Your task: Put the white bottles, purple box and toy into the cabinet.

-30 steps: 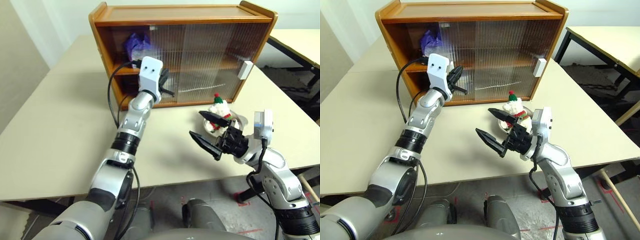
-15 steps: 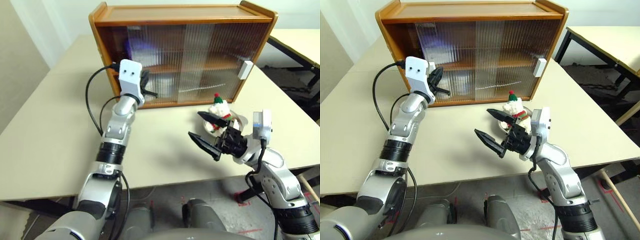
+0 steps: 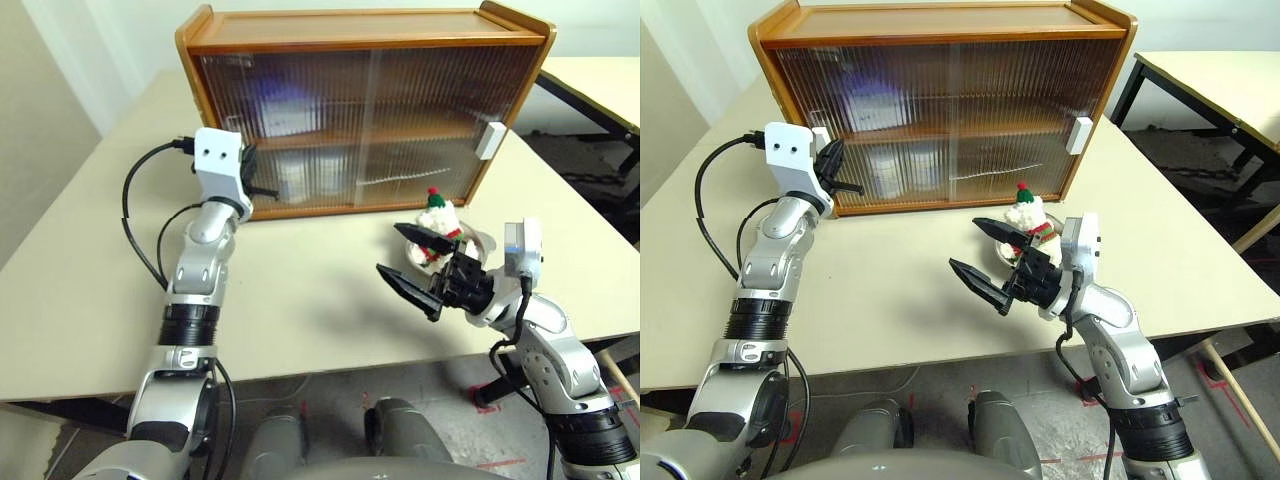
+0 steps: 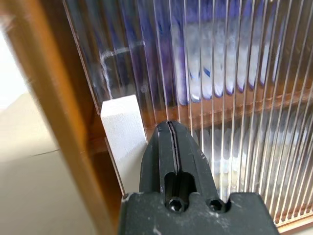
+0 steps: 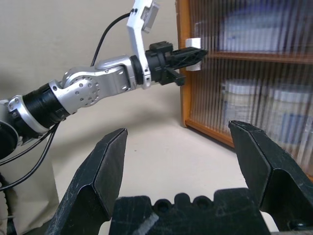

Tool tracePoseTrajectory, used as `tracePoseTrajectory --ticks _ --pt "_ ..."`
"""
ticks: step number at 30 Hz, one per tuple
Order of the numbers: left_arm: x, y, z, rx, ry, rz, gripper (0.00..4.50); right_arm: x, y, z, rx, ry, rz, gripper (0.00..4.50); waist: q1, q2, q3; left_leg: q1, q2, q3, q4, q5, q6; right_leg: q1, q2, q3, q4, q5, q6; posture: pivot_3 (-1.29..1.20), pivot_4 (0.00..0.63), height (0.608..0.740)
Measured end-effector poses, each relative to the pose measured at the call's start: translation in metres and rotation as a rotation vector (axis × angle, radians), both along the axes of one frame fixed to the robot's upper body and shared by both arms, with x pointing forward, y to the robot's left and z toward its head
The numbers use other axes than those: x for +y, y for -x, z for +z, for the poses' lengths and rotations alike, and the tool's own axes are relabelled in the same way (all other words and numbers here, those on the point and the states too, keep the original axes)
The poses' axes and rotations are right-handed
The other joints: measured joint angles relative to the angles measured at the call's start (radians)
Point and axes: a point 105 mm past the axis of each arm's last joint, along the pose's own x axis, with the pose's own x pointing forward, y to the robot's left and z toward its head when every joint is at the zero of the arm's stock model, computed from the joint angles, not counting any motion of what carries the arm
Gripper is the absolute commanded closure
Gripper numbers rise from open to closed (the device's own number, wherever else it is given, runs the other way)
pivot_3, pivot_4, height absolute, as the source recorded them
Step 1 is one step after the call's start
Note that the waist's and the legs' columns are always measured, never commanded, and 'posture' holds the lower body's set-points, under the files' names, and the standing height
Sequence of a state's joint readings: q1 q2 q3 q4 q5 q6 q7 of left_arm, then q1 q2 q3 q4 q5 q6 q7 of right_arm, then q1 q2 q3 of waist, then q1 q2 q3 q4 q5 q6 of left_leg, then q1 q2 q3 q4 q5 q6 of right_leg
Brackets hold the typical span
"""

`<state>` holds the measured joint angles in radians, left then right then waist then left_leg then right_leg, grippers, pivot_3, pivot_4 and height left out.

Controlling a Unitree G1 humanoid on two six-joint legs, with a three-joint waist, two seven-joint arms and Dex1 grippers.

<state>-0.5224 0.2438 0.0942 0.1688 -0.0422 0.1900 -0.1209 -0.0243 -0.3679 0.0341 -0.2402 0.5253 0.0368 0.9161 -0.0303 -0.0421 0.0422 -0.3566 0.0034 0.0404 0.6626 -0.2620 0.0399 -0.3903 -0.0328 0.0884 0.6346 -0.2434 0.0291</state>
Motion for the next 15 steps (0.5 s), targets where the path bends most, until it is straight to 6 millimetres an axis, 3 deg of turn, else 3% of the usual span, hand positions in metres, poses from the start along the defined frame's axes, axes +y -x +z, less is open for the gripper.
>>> tracePoseTrajectory --ticks 6,7,9,15 --pt "0.002 0.002 0.0 -0.002 0.0 0.008 4.47 0.0 -0.001 0.0 0.002 -0.001 -0.001 0.0 0.003 0.0 0.0 0.0 0.001 0.0 0.0 0.0 0.0 0.0 0.0 0.001 0.0 -0.001 -0.001 0.12 0.0 0.74" --pt "0.002 0.002 0.0 0.0 0.001 0.008 4.31 0.0 -0.001 0.0 0.002 -0.001 0.0 0.0 0.003 0.0 0.0 0.001 0.001 0.0 0.0 0.0 0.0 0.0 0.0 0.001 0.0 -0.001 -0.001 0.12 0.0 0.74" --pt "0.002 0.002 0.0 0.0 0.005 0.004 3.86 0.0 -0.001 0.0 0.002 -0.002 0.0 0.0 0.002 0.0 0.0 0.001 0.002 0.0 0.0 0.0 0.0 0.0 0.0 0.001 0.0 -0.001 -0.001 0.11 0.0 0.74" --pt "-0.006 0.012 -0.002 -0.008 0.047 -0.137 1.64 -0.002 -0.001 -0.002 0.009 -0.005 -0.015 0.0 -0.002 0.0 0.001 0.001 0.008 0.0 0.0 0.0 0.0 -0.001 0.001 -0.001 0.0 -0.003 -0.006 0.11 0.0 0.74"
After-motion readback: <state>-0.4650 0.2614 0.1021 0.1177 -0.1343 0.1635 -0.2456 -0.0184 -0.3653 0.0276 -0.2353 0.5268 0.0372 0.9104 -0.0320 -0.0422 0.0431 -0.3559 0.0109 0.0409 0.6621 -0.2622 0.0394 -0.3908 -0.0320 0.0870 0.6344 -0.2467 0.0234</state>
